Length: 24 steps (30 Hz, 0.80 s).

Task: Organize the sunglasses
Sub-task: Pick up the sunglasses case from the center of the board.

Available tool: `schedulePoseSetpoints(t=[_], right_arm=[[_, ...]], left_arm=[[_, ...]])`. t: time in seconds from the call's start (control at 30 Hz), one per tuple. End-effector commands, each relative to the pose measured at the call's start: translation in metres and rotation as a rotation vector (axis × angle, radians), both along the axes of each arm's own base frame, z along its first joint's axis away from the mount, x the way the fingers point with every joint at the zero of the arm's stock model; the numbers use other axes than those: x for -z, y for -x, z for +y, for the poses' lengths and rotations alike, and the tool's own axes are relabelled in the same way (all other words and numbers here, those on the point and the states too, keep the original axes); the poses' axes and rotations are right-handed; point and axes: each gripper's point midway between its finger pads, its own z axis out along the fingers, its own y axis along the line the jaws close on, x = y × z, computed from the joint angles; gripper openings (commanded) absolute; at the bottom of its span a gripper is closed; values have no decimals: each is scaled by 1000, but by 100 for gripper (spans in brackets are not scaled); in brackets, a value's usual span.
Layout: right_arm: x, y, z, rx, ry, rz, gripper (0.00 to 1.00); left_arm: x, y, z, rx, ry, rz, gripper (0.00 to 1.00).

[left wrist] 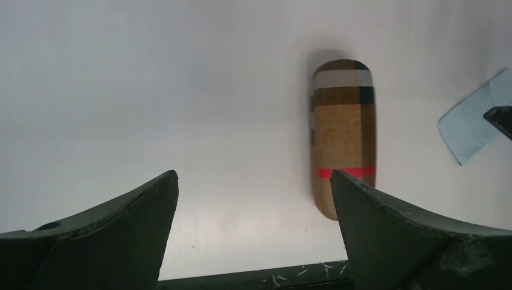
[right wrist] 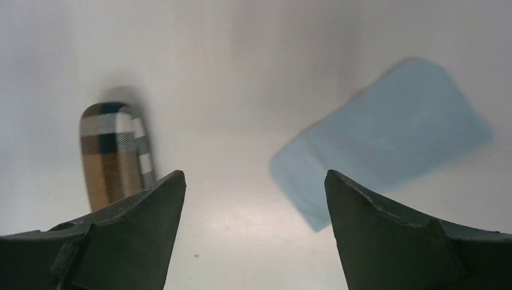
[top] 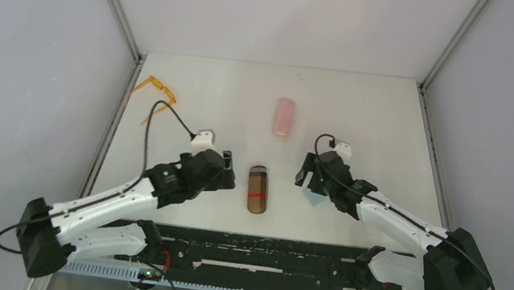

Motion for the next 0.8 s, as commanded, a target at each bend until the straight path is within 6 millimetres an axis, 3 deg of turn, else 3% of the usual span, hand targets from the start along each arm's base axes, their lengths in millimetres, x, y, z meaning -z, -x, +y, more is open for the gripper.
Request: schedulePoseSetpoints(t=[0.0, 0.2, 0.37, 0.77], right_arm=[[-14, -10, -14, -7, -137, -29, 84], [-9, -7, -49, 76, -199, -41, 83], [-15, -4, -60, 78, -219, -67, 82], [-30, -1, -57, 23, -251, -111, 81]], left_arm=[[-31, -23, -57, 28, 69, -62, 100], [-11, -24, -122, 136, -2, 12, 100], [12, -19, -153, 195, -45, 75, 100], [54, -16, -146, 146, -61, 153, 92]])
